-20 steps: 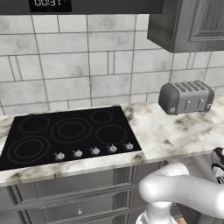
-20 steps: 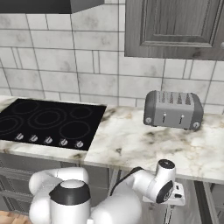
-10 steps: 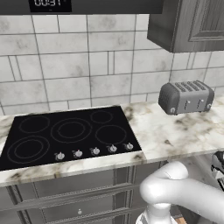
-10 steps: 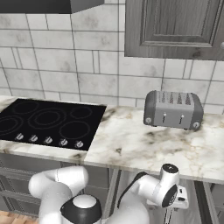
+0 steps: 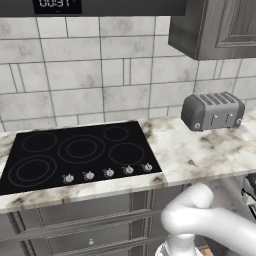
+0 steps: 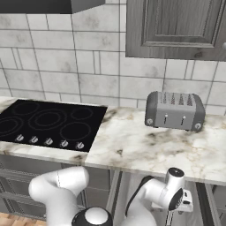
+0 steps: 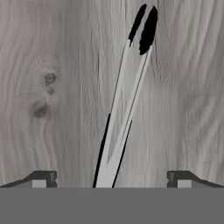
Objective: Take the tongs from the drawer on the right and place them on the dining counter next to the tray containing the hot dog.
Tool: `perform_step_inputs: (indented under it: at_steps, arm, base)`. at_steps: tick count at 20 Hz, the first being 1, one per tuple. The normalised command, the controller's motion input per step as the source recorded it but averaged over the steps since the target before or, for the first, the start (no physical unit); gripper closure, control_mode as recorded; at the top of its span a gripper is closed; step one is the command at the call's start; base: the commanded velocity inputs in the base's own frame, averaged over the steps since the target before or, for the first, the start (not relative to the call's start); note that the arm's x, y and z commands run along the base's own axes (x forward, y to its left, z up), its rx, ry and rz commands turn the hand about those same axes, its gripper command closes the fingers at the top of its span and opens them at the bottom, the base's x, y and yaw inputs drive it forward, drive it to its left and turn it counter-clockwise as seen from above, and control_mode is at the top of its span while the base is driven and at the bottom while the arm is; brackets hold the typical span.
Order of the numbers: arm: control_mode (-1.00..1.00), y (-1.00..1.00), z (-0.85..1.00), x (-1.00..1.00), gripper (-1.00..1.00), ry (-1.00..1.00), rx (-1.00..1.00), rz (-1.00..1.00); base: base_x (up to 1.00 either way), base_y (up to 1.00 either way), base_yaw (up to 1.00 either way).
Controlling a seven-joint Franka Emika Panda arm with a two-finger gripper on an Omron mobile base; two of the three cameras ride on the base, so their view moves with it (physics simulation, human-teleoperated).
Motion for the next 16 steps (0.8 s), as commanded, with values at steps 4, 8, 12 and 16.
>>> perform_step_inputs:
  at_steps: [4,8,12,16]
  arm:
    - [-1.00,0.00,-0.12,0.15,-1.00,0.00,0.03,0.02]
    - [-1.00,0.00,-0.21,0.10,-1.00,0.00,0.04,0.01]
    - [-1.00,0.00,-0.23,0.12,-1.00,0.00,0.03,0.01]
    - [-1.00,-0.05,-0.21,0.18,-1.00,0.00,0.05,0.00]
  base:
    - [0.00,0.00,0.00]
    - [0.00,0.00,0.00]
    - [0.00,0.00,0.00]
    - [0.00,0.00,0.00]
